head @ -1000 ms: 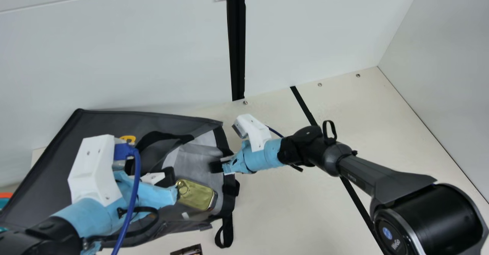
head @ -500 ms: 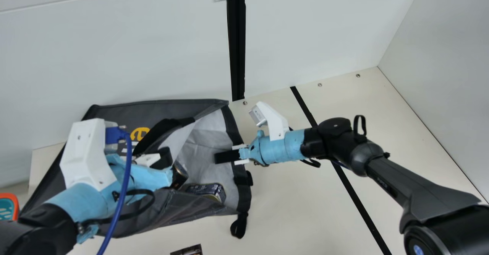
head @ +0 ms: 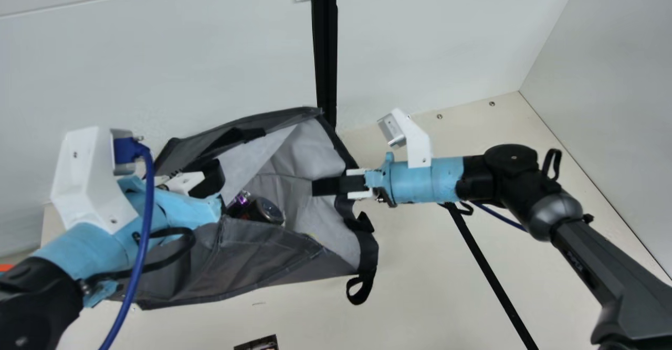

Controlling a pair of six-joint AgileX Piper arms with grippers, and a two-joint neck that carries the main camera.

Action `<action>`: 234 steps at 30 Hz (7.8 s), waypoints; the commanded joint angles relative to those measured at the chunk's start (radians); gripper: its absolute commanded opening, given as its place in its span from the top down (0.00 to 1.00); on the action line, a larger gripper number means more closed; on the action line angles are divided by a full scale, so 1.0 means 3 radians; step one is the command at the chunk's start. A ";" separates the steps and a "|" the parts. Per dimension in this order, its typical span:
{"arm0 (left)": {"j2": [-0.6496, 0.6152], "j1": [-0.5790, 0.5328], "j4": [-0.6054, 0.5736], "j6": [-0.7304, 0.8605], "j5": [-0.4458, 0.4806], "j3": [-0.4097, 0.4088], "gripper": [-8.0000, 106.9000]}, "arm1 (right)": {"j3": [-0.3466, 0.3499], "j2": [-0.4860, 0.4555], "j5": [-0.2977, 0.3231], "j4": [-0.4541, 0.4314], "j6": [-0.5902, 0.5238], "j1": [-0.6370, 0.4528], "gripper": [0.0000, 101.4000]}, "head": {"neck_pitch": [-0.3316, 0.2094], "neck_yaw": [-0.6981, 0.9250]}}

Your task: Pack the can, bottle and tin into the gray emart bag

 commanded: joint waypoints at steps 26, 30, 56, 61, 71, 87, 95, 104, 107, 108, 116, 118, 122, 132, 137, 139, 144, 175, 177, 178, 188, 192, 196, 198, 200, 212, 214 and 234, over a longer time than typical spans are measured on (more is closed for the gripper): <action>0.0056 0.0133 -0.0248 0.0285 0.1152 -0.1197 0.84 | -0.0496 -0.0952 -0.0011 0.0143 0.1197 -0.0203 1.00 | -0.0076 -0.0008; 0.0073 0.0112 -0.0288 0.0230 0.1535 -0.1432 0.84 | -0.0612 -0.1089 -0.0011 -0.0078 0.1373 -0.0285 1.00 | -0.0076 -0.0008; -0.0126 -0.0141 -0.0733 0.0472 0.2400 -0.1105 0.84 | -0.0949 -0.1871 -0.0011 -0.2579 0.1508 0.0092 1.00 | -0.0076 -0.0008; -0.0109 -0.0087 -0.0651 0.0647 0.2400 -0.1004 0.84 | -0.0881 -0.1882 -0.0011 -0.2657 0.1470 0.0107 1.00 | -0.0076 -0.0008; 0.0086 0.0132 -0.0520 0.0975 0.2400 -0.1178 0.84 | -0.0793 -0.1753 -0.0011 -0.2506 0.1218 -0.0044 1.00 | -0.0076 -0.0008; 0.0503 0.0225 -0.0603 0.1344 0.1978 -0.1358 0.84 | -0.0762 -0.1414 -0.0108 -0.2377 0.0906 -0.0185 1.00 | -0.0076 -0.0008; 0.0630 0.0241 -0.0672 0.1442 0.1813 -0.1417 0.84 | -0.0696 -0.1325 -0.0322 -0.2424 0.0942 -0.0048 1.00 | -0.0076 -0.0008; 0.0671 0.0261 -0.0709 0.1485 0.1738 -0.1444 0.84 | -0.0689 -0.1309 -0.0373 -0.2420 0.0958 -0.0023 1.00 | -0.0076 -0.0008; 0.0671 0.0261 -0.0709 0.1485 0.1735 -0.1444 0.84 | -0.0689 -0.1309 -0.0373 -0.2420 0.0958 -0.0023 1.00 | -0.0076 -0.0008; 0.0671 0.0261 -0.0709 0.1485 0.1741 -0.1444 0.84 | -0.0689 -0.1309 -0.0373 -0.2420 0.0958 -0.0023 1.00 | -0.0076 -0.0008; 0.0671 0.0261 -0.0709 0.1485 0.1735 -0.1444 0.75 | -0.0689 -0.1309 -0.0373 -0.2420 0.0958 -0.0023 1.00 | -0.0076 -0.0008; 0.0671 0.0261 -0.0709 0.1485 0.1735 -0.1444 0.69 | -0.0689 -0.1309 -0.0373 -0.2420 0.0958 -0.0023 1.00 | -0.0076 -0.0008; 0.0671 0.0261 -0.0709 0.1485 0.1735 -0.1444 0.58 | -0.0689 -0.1309 -0.0373 -0.2420 0.0958 -0.0023 1.00 | -0.0076 -0.0008; 0.0671 0.0253 -0.0710 0.1477 0.1731 -0.1455 0.29 | -0.0689 -0.1309 -0.0370 -0.2424 0.0958 -0.0023 1.00 | -0.0076 -0.0008; 0.0627 0.0274 -0.0805 0.1539 0.1645 -0.1457 0.15 | -0.0689 -0.1309 -0.0370 -0.2424 0.0958 -0.0023 1.00 | -0.0076 -0.0008; 0.0598 0.0286 -0.0862 0.1578 0.1596 -0.1456 0.15 | -0.0689 -0.1309 -0.0370 -0.2424 0.0958 -0.0023 1.00 | -0.0076 -0.0008; 0.0503 0.0316 -0.0981 0.1677 0.1487 -0.1439 0.15 | -0.0689 -0.1309 -0.0370 -0.2424 0.0958 -0.0023 1.00 | -0.0076 -0.0008; -0.0608 0.0749 -0.0419 0.1471 0.1384 -0.0629 0.15 | -0.0689 -0.1309 -0.0370 -0.2424 0.0958 -0.0023 1.00 | -0.0076 -0.0008; -0.0690 0.0793 -0.0316 0.1424 0.1409 -0.0560 0.15 | -0.0689 -0.1309 -0.0370 -0.2424 0.0958 -0.0023 1.00 | -0.0076 -0.0008; -0.0732 0.0817 -0.0269 0.1404 0.1421 -0.0524 0.15 | -0.0689 -0.1309 -0.0370 -0.2424 0.0958 -0.0023 1.00 | -0.0076 -0.0008; -0.1093 0.1093 0.0255 0.1288 0.1586 -0.0212 0.15 | -0.0689 -0.1309 -0.0370 -0.2424 0.0958 -0.0023 1.00 | -0.0076 -0.0008; -0.1216 0.1162 0.0557 0.1253 0.1658 -0.0123 0.15 | -0.0689 -0.1309 -0.0370 -0.2424 0.0958 -0.0023 1.00 | -0.0076 -0.0008; -0.1335 0.1194 0.0862 0.1176 0.1705 -0.0024 0.15 | -0.0689 -0.1309 -0.0370 -0.2424 0.0958 -0.0023 1.00 | -0.0076 -0.0008; -0.1397 0.1198 0.1000 0.1128 0.1717 0.0030 0.15 | -0.0689 -0.1309 -0.0370 -0.2424 0.0958 -0.0023 1.00 | -0.0076 -0.0008; -0.1458 0.1200 0.1134 0.1073 0.1720 0.0089 0.15 | -0.0689 -0.1309 -0.0370 -0.2424 0.0958 -0.0023 1.00 | -0.0076 -0.0008; -0.1613 0.1204 0.1454 0.0915 0.1732 0.0230 0.15 | -0.0689 -0.1309 -0.0370 -0.2424 0.0958 -0.0023 1.00 | -0.0076 -0.0008; -0.1613 0.1204 0.1454 0.0915 0.1762 0.0230 0.15 | -0.0689 -0.1309 -0.0370 -0.2424 0.0958 -0.0023 1.00 | -0.0076 -0.0008; -0.1613 0.1204 0.1454 0.0915 0.1754 0.0230 0.15 | -0.1209 -0.1099 -0.0267 -0.2556 0.0966 -0.0479 1.00 | -0.0076 -0.0008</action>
